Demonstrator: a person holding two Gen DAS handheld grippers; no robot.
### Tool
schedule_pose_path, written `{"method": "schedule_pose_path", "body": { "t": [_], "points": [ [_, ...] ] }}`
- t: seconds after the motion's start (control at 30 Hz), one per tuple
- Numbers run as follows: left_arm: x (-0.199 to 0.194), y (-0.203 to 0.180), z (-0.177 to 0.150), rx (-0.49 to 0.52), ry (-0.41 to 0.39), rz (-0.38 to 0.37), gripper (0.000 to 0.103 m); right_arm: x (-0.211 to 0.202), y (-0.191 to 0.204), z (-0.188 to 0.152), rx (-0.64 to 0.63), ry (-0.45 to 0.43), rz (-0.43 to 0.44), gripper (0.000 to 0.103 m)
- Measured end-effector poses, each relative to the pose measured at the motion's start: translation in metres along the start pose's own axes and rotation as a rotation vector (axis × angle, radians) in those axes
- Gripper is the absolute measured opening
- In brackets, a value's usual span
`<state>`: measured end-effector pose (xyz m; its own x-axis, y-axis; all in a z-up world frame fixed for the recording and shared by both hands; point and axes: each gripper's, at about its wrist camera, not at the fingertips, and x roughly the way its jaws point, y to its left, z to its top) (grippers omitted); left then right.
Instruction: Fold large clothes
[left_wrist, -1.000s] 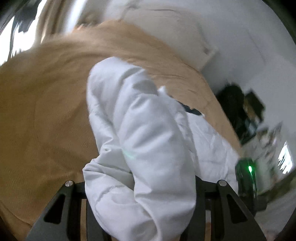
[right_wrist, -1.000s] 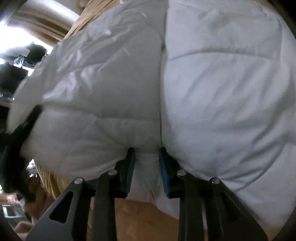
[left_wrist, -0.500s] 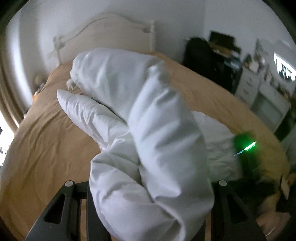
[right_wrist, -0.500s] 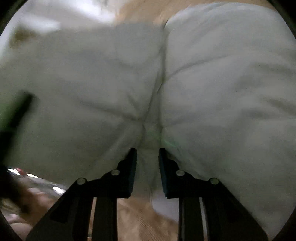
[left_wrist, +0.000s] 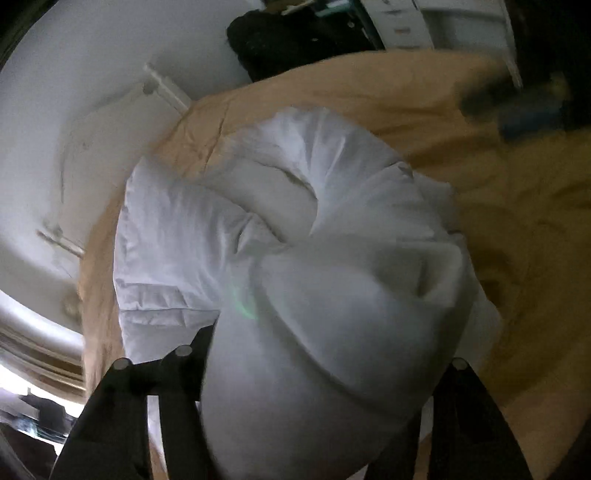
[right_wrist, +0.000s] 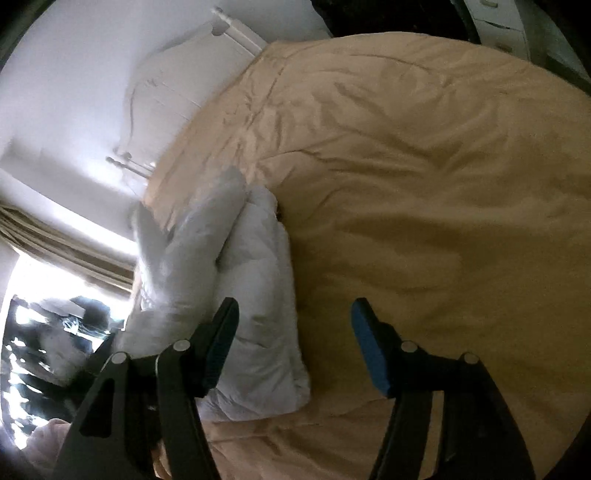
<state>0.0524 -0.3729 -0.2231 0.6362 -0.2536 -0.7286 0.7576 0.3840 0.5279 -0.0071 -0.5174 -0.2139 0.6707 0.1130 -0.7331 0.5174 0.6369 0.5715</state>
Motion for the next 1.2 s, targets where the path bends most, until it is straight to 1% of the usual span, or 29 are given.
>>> {"method": "schedule_pose_path", "body": {
  "t": [0.03,0.07,0.1,0.13,0.17,0.2,0.23,0.27,0.3,0.33,0.37,0.43,0.47,0.5,0.53,0.57,0.6,0.63,0.67,0.7,0.77,0.87,0.93,1.0,1.1,1.17,1.2],
  "points": [
    [0.003,-0.012,0.002,0.023,0.004,0.022,0.058,-0.002,0.004,0.010,-0.027,0.009,-0.017,0.065],
    [0.004,-0.019,0.002,0.027,0.004,0.028,0.058,0.001,0.020,0.013,-0.050,0.013,-0.029,0.065],
    [0.003,-0.021,0.000,0.029,0.006,0.029,0.058,-0.011,0.023,0.020,-0.094,0.015,-0.040,0.065],
    [0.004,-0.024,0.000,0.030,0.018,0.029,0.058,-0.013,0.045,0.036,-0.166,0.022,-0.039,0.066],
    [0.005,-0.021,-0.002,0.015,0.023,0.022,0.058,-0.025,0.052,0.042,-0.209,0.035,-0.033,0.066],
    [0.006,-0.022,-0.001,0.012,0.032,0.016,0.059,-0.030,0.067,0.055,-0.274,0.054,-0.020,0.070],
    [0.009,-0.022,0.002,0.022,0.037,0.014,0.059,-0.023,0.097,0.070,-0.354,0.081,0.003,0.082],
    [0.009,-0.022,0.003,0.025,0.038,0.009,0.059,-0.019,0.115,0.075,-0.405,0.101,0.021,0.088],
    [0.009,-0.021,0.001,0.028,0.038,0.003,0.059,-0.005,0.141,0.085,-0.488,0.146,0.058,0.099],
    [0.007,-0.022,0.000,0.036,0.038,-0.003,0.059,0.015,0.165,0.094,-0.567,0.201,0.065,0.101],
    [0.006,-0.019,-0.001,0.036,0.037,-0.011,0.059,0.036,0.181,0.099,-0.610,0.240,0.047,0.101],
    [0.003,-0.020,0.001,0.033,0.036,-0.021,0.060,0.088,0.209,0.108,-0.686,0.378,-0.023,0.101],
    [0.009,-0.014,0.003,0.030,0.036,-0.024,0.060,0.096,0.211,0.105,-0.692,0.414,-0.026,0.101],
    [0.011,-0.013,0.003,0.032,0.036,-0.024,0.060,0.118,0.213,0.104,-0.705,0.473,-0.024,0.099],
    [0.012,-0.014,0.002,0.033,0.035,-0.024,0.060,0.137,0.209,0.103,-0.708,0.509,-0.046,0.099],
    [0.012,-0.013,0.003,0.034,0.034,-0.024,0.060,0.150,0.205,0.102,-0.712,0.530,-0.075,0.099],
    [0.016,-0.009,0.004,0.038,0.033,-0.027,0.061,0.172,0.198,0.099,-0.727,0.569,-0.142,0.097],
    [0.020,0.000,0.007,0.043,0.032,-0.041,0.061,0.194,0.182,0.095,-0.734,0.613,-0.223,0.097],
    [0.023,0.002,0.007,0.045,0.032,-0.049,0.061,0.204,0.170,0.093,-0.710,0.644,-0.227,0.098],
    [0.025,0.005,0.006,0.047,0.032,-0.057,0.061,0.215,0.155,0.093,-0.659,0.680,-0.223,0.102],
    [0.024,0.006,0.006,0.057,0.036,-0.063,0.061,0.226,0.138,0.092,-0.616,0.697,-0.204,0.103],
    [0.020,0.012,0.004,0.061,0.050,-0.095,0.062,0.225,0.136,0.089,-0.635,0.686,-0.198,0.103],
    [0.015,0.029,0.006,0.054,0.068,-0.135,0.062,0.223,0.136,0.083,-0.657,0.689,-0.211,0.103],
    [0.005,0.052,0.005,0.032,0.100,-0.201,0.063,0.220,0.137,0.078,-0.665,0.696,-0.212,0.103],
    [-0.011,0.094,-0.001,-0.052,0.147,-0.308,0.064,0.217,0.133,0.072,-0.655,0.704,-0.199,0.103],
    [-0.018,0.125,-0.003,-0.158,0.207,-0.432,0.064,0.218,0.133,0.071,-0.656,0.702,-0.199,0.103],
    [-0.018,0.145,-0.006,-0.250,0.258,-0.540,0.063,0.217,0.132,0.071,-0.656,0.701,-0.200,0.103]
  ]
}}
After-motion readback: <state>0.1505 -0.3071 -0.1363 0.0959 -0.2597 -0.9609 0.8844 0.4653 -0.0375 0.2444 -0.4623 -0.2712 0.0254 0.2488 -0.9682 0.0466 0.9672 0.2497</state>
